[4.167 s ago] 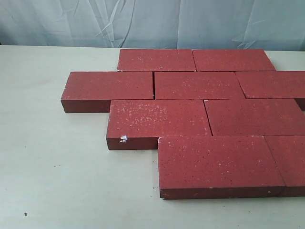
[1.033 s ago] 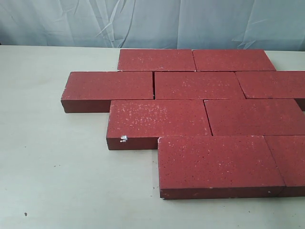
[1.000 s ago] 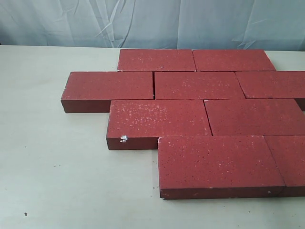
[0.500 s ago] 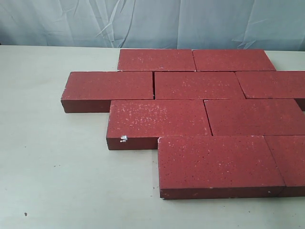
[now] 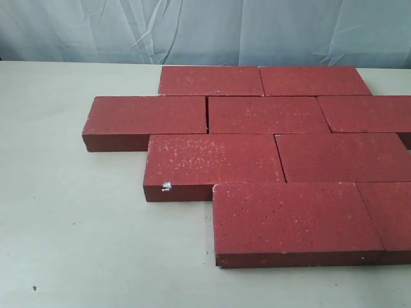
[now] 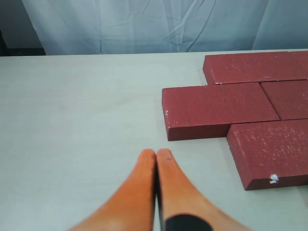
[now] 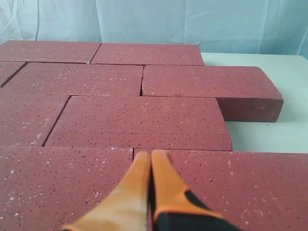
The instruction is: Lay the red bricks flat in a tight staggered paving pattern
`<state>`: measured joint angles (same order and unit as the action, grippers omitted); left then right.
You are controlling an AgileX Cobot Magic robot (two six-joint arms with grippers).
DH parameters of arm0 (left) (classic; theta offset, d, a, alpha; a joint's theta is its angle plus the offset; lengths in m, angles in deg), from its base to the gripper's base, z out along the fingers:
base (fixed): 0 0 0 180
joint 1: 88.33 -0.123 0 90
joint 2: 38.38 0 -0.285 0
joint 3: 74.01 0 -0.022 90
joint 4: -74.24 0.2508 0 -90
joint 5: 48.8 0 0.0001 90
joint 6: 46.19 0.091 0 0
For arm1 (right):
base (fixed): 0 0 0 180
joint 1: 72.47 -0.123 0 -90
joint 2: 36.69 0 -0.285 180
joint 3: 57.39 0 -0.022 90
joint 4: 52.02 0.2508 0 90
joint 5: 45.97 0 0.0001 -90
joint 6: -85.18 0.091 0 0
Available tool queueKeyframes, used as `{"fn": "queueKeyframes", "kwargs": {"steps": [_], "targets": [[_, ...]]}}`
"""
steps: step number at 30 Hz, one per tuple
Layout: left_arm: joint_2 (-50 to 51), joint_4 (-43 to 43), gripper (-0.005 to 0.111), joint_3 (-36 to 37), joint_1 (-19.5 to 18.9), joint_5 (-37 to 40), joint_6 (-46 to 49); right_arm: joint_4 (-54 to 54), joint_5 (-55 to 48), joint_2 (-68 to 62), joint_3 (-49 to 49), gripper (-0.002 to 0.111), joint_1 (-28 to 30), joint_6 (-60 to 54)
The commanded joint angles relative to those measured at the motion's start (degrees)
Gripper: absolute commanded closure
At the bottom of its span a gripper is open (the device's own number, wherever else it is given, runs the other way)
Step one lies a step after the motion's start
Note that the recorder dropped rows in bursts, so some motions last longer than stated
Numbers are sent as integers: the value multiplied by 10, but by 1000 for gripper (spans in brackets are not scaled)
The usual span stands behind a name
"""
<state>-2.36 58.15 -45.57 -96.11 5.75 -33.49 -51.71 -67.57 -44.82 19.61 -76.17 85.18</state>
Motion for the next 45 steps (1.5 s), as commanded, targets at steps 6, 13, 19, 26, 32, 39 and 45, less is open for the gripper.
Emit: {"fn": "queueKeyframes", "kwargs": {"steps": [6,13,19,26,32,39,45], "targets": [[-29,31,107,2,14,-6,-2,3,8,3,2,109,3,0],[-69,43,107,18,74,-14,-2,4,8,3,2,109,3,0],[-106,44,107,51,91,-64,-2,5,8,3,2,109,3,0],[-156,41,107,131,115,-131,-2,5,8,3,2,109,3,0],[-194,37,107,210,125,-175,-2,5,8,3,2,109,3,0],[-245,14,107,304,125,-278,-2,3,8,3,2,109,3,0],[-282,11,107,376,125,-358,-2,3,8,3,2,109,3,0]]}}
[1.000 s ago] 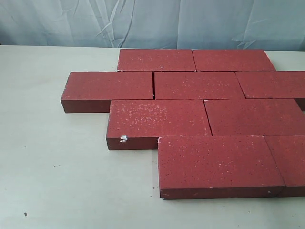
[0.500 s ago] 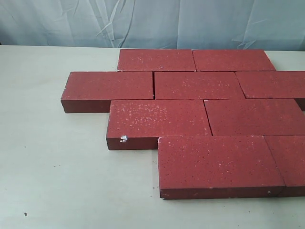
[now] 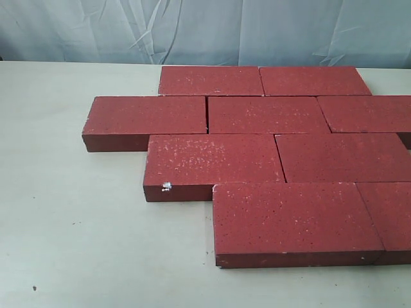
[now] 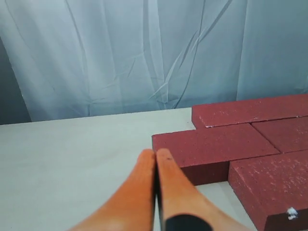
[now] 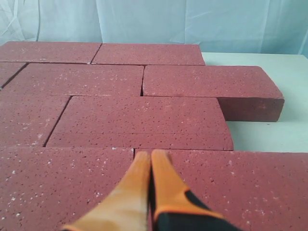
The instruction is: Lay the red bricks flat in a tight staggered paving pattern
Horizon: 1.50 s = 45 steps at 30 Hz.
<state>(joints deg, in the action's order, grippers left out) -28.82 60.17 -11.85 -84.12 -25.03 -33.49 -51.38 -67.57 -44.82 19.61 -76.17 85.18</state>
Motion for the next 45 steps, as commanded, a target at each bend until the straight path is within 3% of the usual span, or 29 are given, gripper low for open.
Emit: {"fn": "queueKeyframes", "kwargs": {"steps": [1,9,15,19,24,29,45], "targets": [[-18,-9,107,51,5,-53,-2,0,8,3,2,109,3,0],[-18,-8,107,130,5,-87,-2,0,8,3,2,109,3,0],[-18,-8,107,149,5,-88,-2,1,8,3,2,109,3,0],[-18,1,107,151,5,-100,-2,1,8,3,2,109,3,0],[-18,78,107,151,-1,-103,-21,1,8,3,2,109,3,0],[-18,141,107,151,-1,-101,-118,1,8,3,2,109,3,0],[-18,144,107,151,-1,-101,-136,0,8,3,2,109,3,0]]}}
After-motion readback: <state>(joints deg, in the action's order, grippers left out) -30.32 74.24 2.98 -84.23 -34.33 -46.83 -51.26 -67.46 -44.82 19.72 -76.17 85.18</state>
